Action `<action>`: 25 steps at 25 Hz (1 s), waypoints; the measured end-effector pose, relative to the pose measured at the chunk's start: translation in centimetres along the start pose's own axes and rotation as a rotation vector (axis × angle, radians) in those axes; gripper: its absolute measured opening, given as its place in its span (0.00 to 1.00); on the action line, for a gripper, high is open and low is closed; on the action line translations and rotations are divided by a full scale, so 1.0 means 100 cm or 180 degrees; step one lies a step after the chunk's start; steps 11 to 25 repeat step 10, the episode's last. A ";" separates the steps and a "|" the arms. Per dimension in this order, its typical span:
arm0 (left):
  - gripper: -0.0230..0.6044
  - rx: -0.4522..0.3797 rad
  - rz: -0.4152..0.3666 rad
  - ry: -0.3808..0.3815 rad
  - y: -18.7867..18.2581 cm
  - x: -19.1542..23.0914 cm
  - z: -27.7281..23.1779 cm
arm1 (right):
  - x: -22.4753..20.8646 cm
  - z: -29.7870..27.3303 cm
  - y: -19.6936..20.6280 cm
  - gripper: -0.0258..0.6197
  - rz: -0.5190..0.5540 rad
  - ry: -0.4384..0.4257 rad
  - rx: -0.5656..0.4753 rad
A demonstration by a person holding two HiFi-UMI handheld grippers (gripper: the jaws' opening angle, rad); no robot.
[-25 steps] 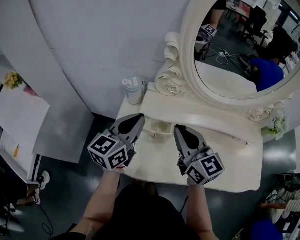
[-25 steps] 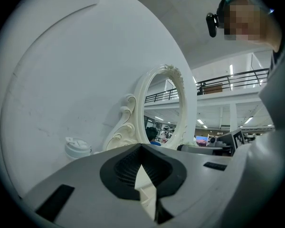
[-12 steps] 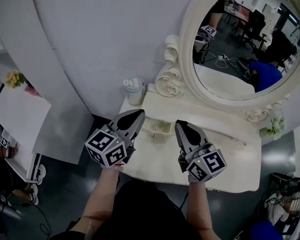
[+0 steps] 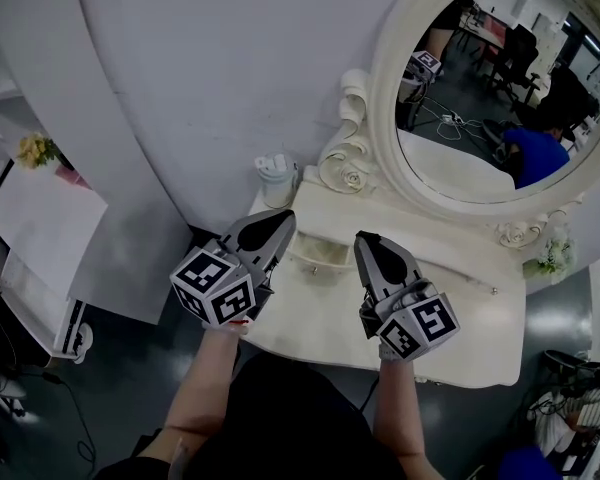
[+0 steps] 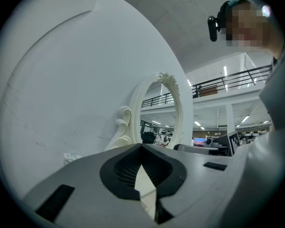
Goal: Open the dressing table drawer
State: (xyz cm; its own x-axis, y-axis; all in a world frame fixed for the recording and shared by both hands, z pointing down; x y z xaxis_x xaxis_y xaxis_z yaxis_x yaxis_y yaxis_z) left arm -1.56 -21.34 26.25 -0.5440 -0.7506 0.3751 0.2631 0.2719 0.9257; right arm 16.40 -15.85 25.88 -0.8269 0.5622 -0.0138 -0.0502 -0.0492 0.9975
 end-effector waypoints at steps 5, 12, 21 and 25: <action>0.04 0.0038 0.0050 0.0037 0.005 0.003 -0.004 | -0.003 0.000 0.004 0.05 -0.0038 0.0018 0.0011; 0.04 0.0045 0.0124 0.0064 0.007 0.010 -0.006 | -0.005 -0.004 0.009 0.05 -0.0063 0.0032 0.0022; 0.04 0.0045 0.0124 0.0064 0.007 0.010 -0.006 | -0.005 -0.004 0.009 0.05 -0.0063 0.0032 0.0022; 0.04 0.0045 0.0124 0.0064 0.007 0.010 -0.006 | -0.005 -0.004 0.009 0.05 -0.0063 0.0032 0.0022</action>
Point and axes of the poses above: the fingertips, and each gripper's own axes: z backward along the fingers, x to its left, y out of its underside, the point moved 6 cm from there along z, backward along the fingers, and after that the axes turned 7 degrees about z, right-handed, at the moved point
